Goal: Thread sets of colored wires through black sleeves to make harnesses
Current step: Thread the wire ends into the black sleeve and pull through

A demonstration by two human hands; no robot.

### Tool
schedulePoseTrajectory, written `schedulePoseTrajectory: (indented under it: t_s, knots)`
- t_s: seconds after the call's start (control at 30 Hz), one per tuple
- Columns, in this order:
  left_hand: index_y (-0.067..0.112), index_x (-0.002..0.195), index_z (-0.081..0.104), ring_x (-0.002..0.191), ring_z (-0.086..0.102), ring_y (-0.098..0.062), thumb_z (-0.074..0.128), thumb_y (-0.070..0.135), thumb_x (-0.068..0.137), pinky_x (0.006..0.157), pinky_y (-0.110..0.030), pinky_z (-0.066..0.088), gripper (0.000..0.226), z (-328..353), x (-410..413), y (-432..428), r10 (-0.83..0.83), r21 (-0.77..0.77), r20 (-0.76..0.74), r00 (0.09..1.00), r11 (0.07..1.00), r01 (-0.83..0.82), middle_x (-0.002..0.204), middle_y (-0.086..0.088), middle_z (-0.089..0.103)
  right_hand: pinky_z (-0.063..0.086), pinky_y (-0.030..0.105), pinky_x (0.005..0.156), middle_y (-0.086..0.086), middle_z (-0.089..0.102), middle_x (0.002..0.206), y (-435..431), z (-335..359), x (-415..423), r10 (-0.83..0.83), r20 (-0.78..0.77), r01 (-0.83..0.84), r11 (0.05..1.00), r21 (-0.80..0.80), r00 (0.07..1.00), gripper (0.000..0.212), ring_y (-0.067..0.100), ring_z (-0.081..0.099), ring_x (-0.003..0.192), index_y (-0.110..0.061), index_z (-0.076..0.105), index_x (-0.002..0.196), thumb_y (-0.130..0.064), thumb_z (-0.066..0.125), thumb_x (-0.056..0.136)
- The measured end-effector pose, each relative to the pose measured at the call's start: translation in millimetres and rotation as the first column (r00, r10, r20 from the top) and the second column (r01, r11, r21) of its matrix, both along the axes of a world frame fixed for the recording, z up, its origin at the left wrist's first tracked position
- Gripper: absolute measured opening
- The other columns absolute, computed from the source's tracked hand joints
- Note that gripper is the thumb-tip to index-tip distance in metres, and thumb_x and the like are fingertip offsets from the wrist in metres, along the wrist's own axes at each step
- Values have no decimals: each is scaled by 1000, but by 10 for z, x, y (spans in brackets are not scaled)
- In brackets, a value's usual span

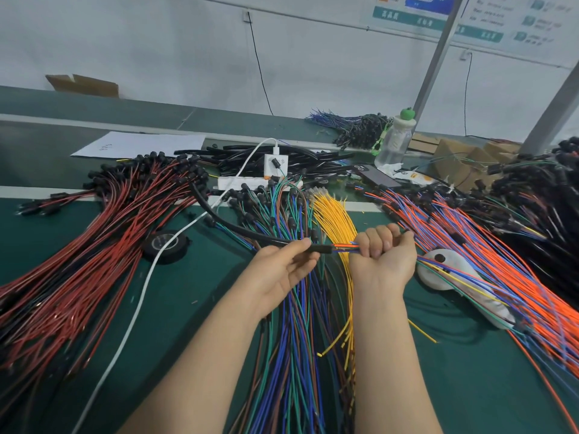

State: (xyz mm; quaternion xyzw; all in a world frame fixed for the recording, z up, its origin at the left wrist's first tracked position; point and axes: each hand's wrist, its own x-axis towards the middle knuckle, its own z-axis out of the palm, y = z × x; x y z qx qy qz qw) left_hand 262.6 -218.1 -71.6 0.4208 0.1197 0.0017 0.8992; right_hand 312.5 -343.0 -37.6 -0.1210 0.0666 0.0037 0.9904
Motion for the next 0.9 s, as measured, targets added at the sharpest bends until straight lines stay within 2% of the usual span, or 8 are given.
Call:
schedulePoseTrajectory:
  t_s: [0.13,0.3,0.5,0.7,0.9]
  knots:
    - [0,82,64,58,67,-10,61,6,87,54,-15,54,8,22,-7,-22,-10,-102,1,1000,995,10,66,-8,67,11,19,32,-7,25,41,11,2,-5,0,14,0,1000,2,1000,47,7,17,31,-16,40,63,-35,29,105]
    - [0,85,64,59,67,-10,60,5,88,54,-15,54,8,38,-21,-48,-28,-121,19,999,992,30,68,-8,66,13,19,31,-7,25,41,19,-1,-9,-5,12,5,1000,-4,1000,47,7,17,31,-16,41,63,-35,29,105]
    - [2,72,68,58,67,-11,59,6,88,53,-15,54,19,49,-22,-61,-2,-182,9,1000,983,3,69,-10,67,11,19,33,-7,22,41,26,4,-9,-15,48,14,1000,13,999,48,7,16,30,-16,41,63,-36,28,104]
    - [1,84,65,62,67,-10,58,6,89,57,-16,55,11,31,-13,-77,20,-222,56,998,975,-7,70,-8,68,11,19,33,-7,22,40,28,16,-21,-35,75,33,999,32,997,48,7,16,30,-16,42,63,-36,28,104]
    - [7,78,63,63,67,-11,56,5,90,57,-17,55,14,38,-13,-80,57,-216,108,992,976,-32,71,-8,68,11,20,33,-7,22,41,43,19,-28,-44,63,42,998,38,997,48,7,16,30,-16,42,63,-37,28,104]
